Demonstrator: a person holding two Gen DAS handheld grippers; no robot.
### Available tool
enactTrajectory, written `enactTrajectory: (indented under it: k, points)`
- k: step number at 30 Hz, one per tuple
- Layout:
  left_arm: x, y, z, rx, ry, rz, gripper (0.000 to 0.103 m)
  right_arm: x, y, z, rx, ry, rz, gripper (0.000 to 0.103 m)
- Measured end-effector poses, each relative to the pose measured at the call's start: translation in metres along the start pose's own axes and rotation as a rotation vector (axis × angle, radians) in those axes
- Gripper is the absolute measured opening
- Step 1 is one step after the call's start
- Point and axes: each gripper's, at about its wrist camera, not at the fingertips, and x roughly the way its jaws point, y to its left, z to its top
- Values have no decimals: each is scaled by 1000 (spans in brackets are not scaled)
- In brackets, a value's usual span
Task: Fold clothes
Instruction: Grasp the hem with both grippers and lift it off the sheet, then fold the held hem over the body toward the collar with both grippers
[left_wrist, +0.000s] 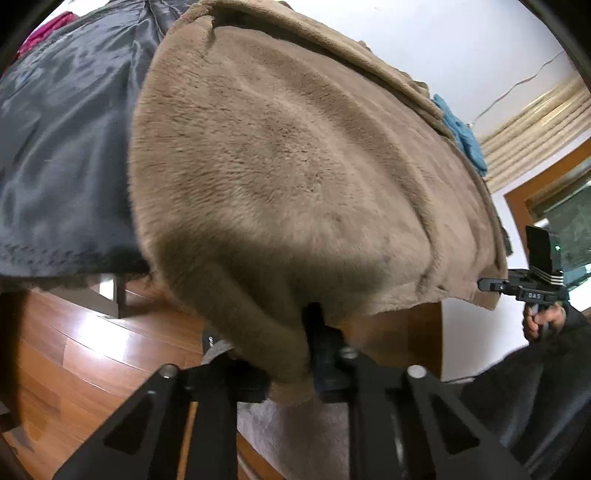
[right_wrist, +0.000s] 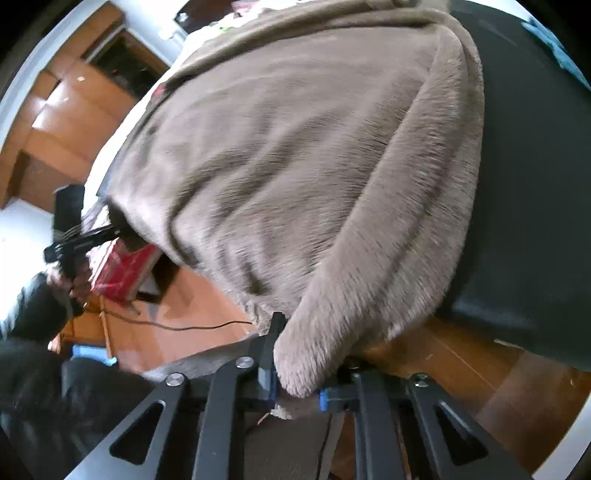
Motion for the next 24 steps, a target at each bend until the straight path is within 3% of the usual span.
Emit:
enactTrajectory:
  k: [7, 15, 19, 24]
  points:
    - [-43, -16, 4, 61, -31, -25, 12, -34, 19, 0, -19, -58, 205, 14]
    - [-104, -24, 40, -14, -232, -59, 12, -66, 23, 24, 74, -251, 398, 13]
    - [-127, -27, 61, -49, -312, -55, 12, -107, 6, 41, 110, -361, 425, 13]
    - [-149, -38, 92, -59, -391, -63, 12, -151, 5, 64, 115, -458, 384, 13]
